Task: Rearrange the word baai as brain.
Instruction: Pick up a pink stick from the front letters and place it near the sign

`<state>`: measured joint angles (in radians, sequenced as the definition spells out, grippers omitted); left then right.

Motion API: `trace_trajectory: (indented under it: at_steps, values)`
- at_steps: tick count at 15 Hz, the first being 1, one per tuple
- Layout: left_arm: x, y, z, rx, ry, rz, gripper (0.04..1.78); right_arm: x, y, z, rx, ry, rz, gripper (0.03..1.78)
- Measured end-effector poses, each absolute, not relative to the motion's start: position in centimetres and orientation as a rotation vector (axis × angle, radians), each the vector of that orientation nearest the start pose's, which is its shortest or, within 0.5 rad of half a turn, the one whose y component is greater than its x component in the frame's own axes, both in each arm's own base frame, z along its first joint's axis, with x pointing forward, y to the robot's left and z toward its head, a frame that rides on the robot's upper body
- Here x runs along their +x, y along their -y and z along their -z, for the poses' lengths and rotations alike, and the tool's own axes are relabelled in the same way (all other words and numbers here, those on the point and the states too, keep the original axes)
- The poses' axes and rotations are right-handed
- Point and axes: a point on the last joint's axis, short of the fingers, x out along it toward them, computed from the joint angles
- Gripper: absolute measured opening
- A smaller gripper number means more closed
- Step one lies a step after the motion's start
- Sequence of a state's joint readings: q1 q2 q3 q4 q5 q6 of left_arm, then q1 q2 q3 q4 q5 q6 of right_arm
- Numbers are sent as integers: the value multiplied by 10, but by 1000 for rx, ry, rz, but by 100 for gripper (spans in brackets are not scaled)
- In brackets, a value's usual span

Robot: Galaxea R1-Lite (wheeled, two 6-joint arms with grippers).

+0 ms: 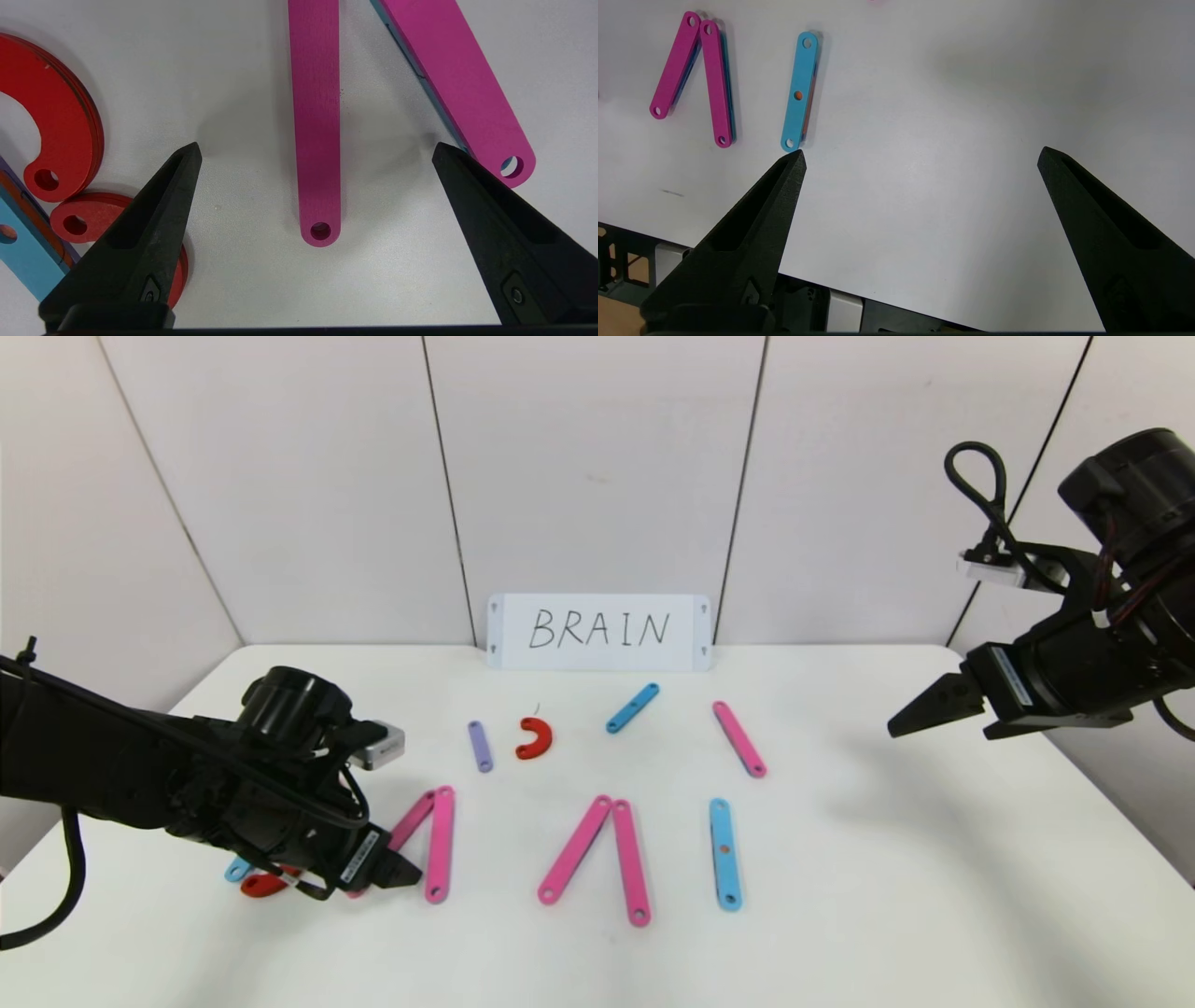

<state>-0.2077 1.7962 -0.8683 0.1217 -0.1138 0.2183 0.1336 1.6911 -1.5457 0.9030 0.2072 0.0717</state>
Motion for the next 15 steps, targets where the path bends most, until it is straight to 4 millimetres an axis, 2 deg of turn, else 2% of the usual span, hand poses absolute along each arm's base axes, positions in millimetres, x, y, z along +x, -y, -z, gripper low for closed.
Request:
trace_trajectory:
  at_steps: [11, 13, 15]
  values:
    - [280, 60, -105, 249, -1028, 395, 171, 266, -40, -259, 102, -1061, -270, 174]
    - [280, 60, -105, 249, -1028, 394, 160, 266, -40, -260, 102, -1061, -269, 174]
    - [280, 60, -105, 249, -1028, 396, 138, 266, -40, -260, 101, -1060, -270, 174]
